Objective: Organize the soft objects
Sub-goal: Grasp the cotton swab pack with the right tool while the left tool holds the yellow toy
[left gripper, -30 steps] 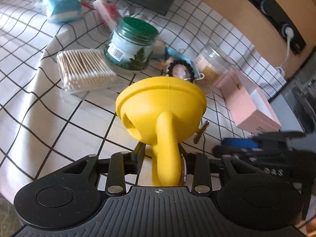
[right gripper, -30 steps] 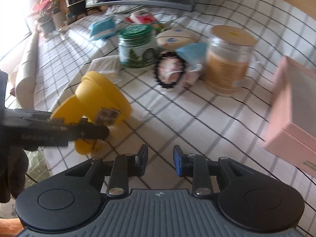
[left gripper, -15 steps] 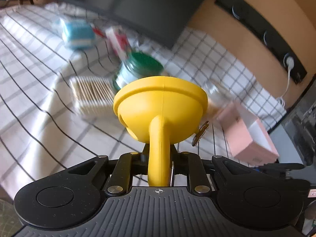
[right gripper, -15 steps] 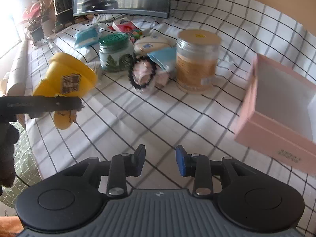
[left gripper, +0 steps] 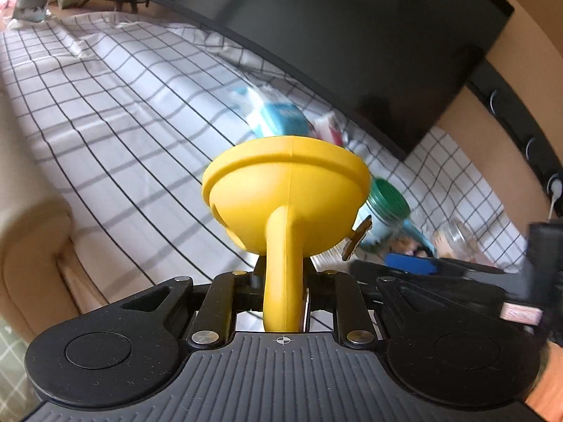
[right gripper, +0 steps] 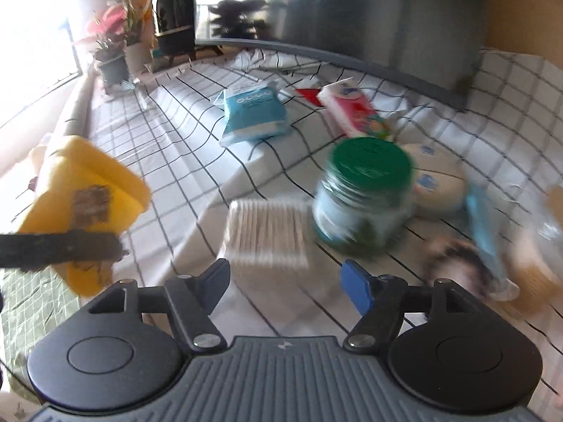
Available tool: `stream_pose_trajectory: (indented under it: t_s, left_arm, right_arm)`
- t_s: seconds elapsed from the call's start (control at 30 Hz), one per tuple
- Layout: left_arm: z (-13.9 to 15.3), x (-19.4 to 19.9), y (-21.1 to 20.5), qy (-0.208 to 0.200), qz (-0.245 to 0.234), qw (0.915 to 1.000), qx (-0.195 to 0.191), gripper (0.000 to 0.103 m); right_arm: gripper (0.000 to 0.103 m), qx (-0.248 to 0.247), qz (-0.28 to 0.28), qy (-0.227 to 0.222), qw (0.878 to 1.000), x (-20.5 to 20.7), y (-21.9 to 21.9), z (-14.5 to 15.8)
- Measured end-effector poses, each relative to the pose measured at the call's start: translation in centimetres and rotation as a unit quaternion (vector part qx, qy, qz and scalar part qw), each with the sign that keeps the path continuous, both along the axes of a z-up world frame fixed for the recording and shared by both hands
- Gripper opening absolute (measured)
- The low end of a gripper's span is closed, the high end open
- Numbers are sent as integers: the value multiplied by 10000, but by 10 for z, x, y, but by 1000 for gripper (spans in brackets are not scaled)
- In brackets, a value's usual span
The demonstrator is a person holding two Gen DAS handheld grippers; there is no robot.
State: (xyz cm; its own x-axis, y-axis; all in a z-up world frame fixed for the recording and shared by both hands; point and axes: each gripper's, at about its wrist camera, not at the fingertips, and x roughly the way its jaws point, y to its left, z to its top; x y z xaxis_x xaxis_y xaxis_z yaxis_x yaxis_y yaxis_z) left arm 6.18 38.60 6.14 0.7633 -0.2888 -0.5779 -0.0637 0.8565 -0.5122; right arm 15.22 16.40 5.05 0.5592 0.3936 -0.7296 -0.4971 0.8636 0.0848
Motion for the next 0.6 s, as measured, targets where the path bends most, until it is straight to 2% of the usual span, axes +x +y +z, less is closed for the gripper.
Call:
stream_pose_trajectory:
  t_s: [0.1, 0.23, 0.33, 0.37, 0.43, 0.6]
  left_arm:
    - [-5, 7, 28, -19, 152, 9997, -164, 20]
    - [-7, 18, 49, 0, 196, 9998, -64, 20]
    - [-8, 24, 57, 57, 75, 9999, -58, 20]
    - [-9, 27, 57, 65, 48, 9999, -72, 20]
    - [-8, 33, 57, 86, -17, 9999, -109, 20]
    - [8, 46, 50, -33, -85, 9999, -131, 20]
  right_arm:
    - [71, -94, -227, 181, 9995, 17, 23, -11]
    - [79, -325, -396, 239, 9984, 26, 42, -26]
    - [81, -565, -464, 226, 9971, 26, 50, -33]
    - [81, -570, -447, 279, 9970, 26, 51, -32]
    - [71, -558, -346, 366, 9972, 25, 51, -25]
    - [70, -575, 106, 206, 9981, 13, 53, 15]
